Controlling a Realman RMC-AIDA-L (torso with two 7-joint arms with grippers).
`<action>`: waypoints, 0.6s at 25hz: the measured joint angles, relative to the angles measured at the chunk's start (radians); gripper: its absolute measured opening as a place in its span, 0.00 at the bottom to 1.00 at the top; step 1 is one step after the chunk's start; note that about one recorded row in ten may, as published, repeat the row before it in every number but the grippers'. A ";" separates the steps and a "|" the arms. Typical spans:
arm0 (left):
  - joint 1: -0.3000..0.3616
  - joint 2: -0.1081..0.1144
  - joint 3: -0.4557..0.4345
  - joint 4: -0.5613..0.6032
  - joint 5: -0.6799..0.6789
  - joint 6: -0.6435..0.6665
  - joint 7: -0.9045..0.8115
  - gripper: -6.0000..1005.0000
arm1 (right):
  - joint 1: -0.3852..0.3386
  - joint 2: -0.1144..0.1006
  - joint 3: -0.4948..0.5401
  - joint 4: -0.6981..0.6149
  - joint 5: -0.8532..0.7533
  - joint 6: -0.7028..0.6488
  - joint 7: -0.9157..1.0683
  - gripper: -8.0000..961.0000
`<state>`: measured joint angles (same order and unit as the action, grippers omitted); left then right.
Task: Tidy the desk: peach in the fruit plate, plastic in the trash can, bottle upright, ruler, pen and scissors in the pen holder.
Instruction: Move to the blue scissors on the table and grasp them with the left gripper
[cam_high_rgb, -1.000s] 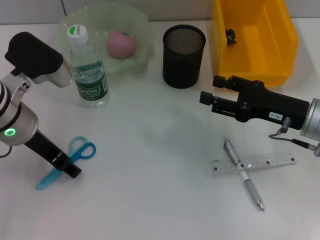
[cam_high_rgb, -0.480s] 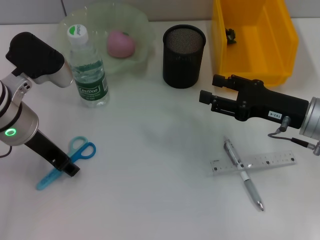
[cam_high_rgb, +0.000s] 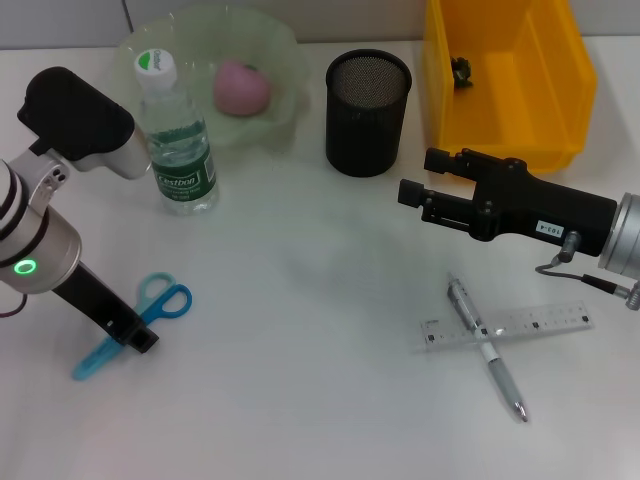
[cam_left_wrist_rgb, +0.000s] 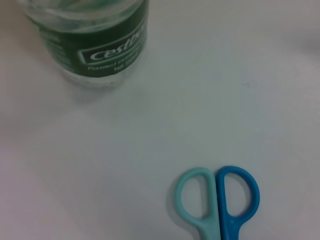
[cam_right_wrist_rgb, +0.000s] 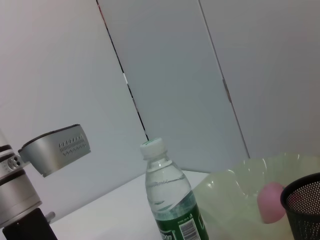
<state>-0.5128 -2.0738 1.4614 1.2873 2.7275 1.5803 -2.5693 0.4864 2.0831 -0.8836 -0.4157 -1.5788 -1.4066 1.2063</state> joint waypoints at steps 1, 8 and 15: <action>-0.002 0.000 0.000 -0.004 0.000 -0.001 0.000 0.56 | 0.000 0.000 0.000 0.000 0.000 0.000 0.000 0.75; -0.012 0.000 0.001 -0.019 0.006 -0.001 -0.001 0.51 | 0.000 0.000 0.000 0.000 0.000 0.001 0.000 0.75; -0.012 0.000 0.008 -0.020 0.016 -0.007 -0.007 0.51 | 0.000 0.000 0.000 0.000 0.000 0.002 0.001 0.75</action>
<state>-0.5248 -2.0741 1.4696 1.2675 2.7431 1.5731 -2.5759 0.4862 2.0831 -0.8835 -0.4157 -1.5783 -1.4051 1.2068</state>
